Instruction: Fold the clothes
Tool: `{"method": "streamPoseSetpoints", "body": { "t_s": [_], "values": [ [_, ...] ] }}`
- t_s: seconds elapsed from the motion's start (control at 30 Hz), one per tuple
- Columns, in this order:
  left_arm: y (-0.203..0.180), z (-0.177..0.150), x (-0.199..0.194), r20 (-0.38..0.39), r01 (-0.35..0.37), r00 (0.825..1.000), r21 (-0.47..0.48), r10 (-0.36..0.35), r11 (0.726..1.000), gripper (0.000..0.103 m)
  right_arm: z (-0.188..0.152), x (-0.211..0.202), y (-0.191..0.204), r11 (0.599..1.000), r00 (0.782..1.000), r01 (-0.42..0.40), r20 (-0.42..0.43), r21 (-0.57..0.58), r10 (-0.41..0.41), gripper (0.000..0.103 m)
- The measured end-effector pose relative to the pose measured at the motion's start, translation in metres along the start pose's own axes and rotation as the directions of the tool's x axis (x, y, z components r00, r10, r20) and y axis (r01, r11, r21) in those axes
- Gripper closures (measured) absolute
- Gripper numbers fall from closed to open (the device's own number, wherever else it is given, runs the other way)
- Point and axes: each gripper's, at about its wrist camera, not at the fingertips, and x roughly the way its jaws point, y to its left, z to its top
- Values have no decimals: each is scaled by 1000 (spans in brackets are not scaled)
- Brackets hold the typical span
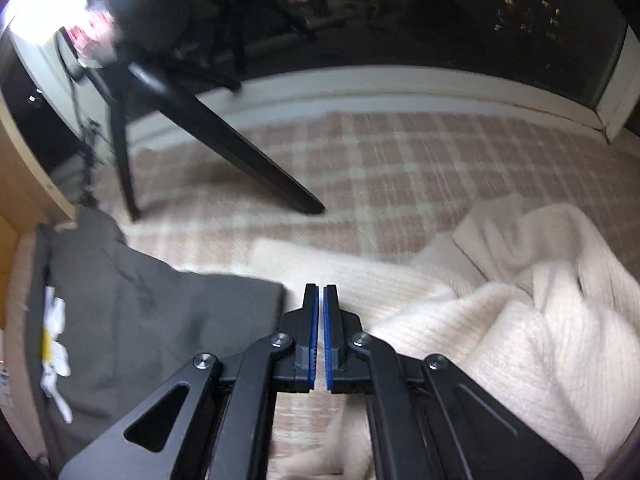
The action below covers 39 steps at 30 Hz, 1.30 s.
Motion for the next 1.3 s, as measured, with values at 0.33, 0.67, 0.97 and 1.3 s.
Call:
{"method": "streamPoseSetpoints", "body": {
  "t_s": [0.33,0.67,0.97,1.3],
  "values": [
    [45,1,14,-17,-51,999,-48,51,998,81,0,26,24,992,992,-69,-115,-104,57,63],
    [67,-2,-12,4,-112,994,-120,113,986,66,-1,28,24,993,995,-52,-91,-106,43,91],
    [106,-83,-113,-52,-234,972,-257,229,938,67,-37,-40,43,978,984,-167,-79,-128,158,86],
    [-40,-161,-146,-111,98,987,-142,-114,985,67,-137,-111,61,967,982,-165,-122,-196,143,75]
  ]
}}
